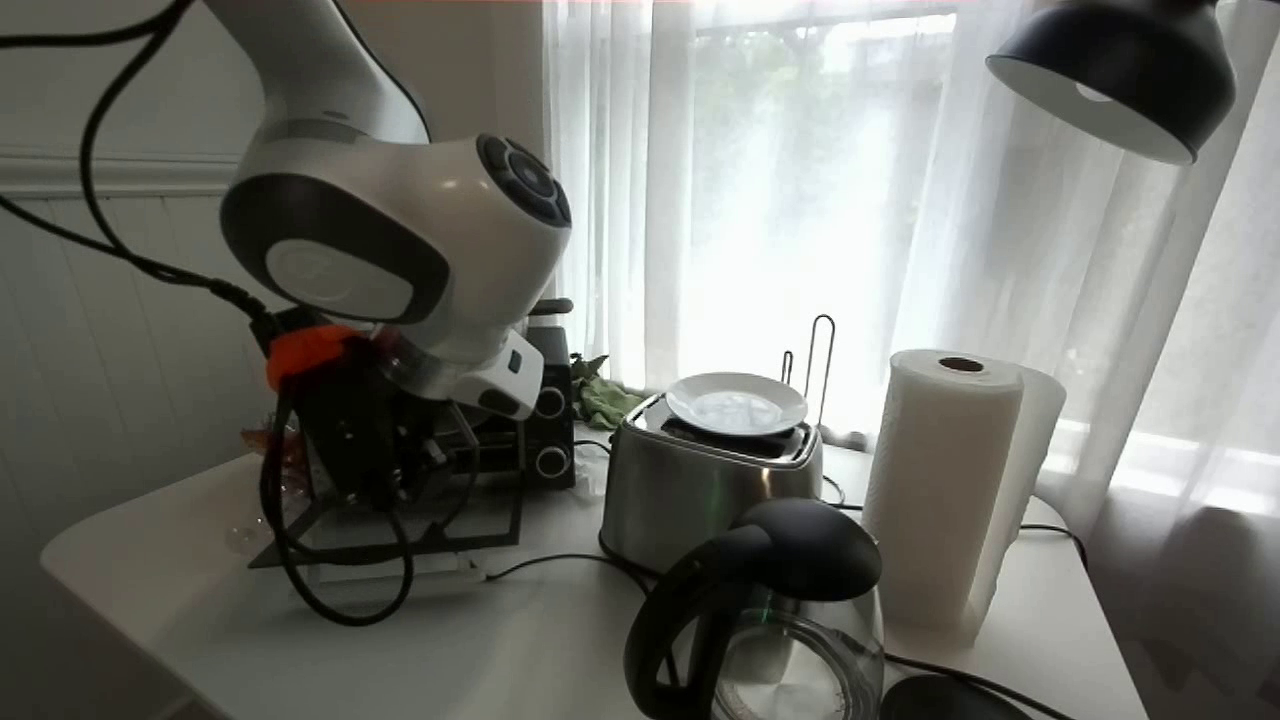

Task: Pick the white plate and put it on top of the oven

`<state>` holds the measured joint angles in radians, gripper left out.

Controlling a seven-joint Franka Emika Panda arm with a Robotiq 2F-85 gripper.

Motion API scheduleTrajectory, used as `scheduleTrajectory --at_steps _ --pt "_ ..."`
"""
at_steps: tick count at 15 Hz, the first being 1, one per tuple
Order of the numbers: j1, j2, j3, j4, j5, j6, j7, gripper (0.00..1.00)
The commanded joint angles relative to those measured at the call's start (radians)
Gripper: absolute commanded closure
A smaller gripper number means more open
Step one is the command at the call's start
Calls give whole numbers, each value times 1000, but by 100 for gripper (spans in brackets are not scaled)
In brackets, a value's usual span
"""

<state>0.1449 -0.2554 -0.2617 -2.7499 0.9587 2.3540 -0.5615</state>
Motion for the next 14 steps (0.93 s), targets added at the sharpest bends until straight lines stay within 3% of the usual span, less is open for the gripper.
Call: scheduleTrajectory --at_steps 1,2,3,10,14 --pt "-29 135 58 81 188 -4 -159 0" --pt "-40 158 72 104 217 -24 -199 0" --pt "-74 90 96 48 148 -12 -128 0" --pt "-82 157 115 101 181 -15 -169 0" --pt "-87 289 165 171 355 -16 -217 0"
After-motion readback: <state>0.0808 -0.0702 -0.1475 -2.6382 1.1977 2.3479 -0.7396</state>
